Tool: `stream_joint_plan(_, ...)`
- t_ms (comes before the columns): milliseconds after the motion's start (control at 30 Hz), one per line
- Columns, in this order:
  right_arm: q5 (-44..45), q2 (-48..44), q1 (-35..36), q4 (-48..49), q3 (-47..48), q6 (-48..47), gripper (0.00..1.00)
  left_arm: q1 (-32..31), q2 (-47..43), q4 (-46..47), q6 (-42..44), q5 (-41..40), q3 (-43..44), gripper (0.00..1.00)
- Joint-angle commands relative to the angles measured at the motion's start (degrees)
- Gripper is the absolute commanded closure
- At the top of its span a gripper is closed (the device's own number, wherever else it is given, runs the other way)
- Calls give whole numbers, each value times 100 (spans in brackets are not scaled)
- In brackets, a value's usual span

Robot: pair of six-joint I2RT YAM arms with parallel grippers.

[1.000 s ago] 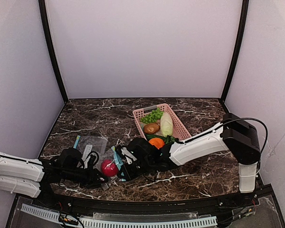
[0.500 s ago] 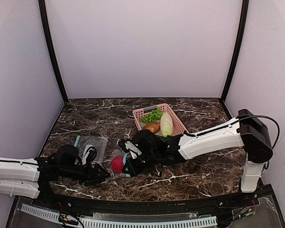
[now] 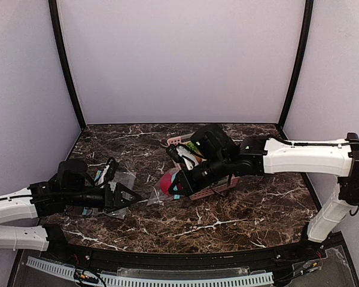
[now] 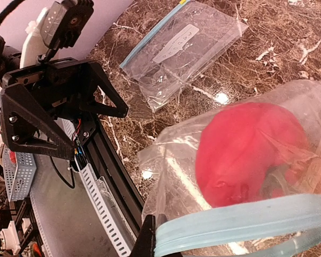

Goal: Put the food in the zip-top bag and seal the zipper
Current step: Pick up the zipper food storage bag from the center of the board, then pass from the right arm to the left

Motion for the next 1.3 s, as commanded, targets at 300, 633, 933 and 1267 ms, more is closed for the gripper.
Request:
stream_joint_plan(300, -246, 362, 60, 366, -333, 517, 100, -57, 741, 207, 209, 264, 271, 5)
stream_joint_plan(633, -489, 65, -16, 1234, -465, 2257, 100, -612, 24, -28, 1613, -428, 532, 6)
stream_joint_plan(933, -653, 44, -28, 1215, -368, 2694, 100, -1010, -26, -30, 3836, -1142, 1002, 20)
stream_joint_plan(1267, -539, -139, -27, 1295, -333, 3019, 100, -1788, 862, 410, 5005, -1795, 1215, 33)
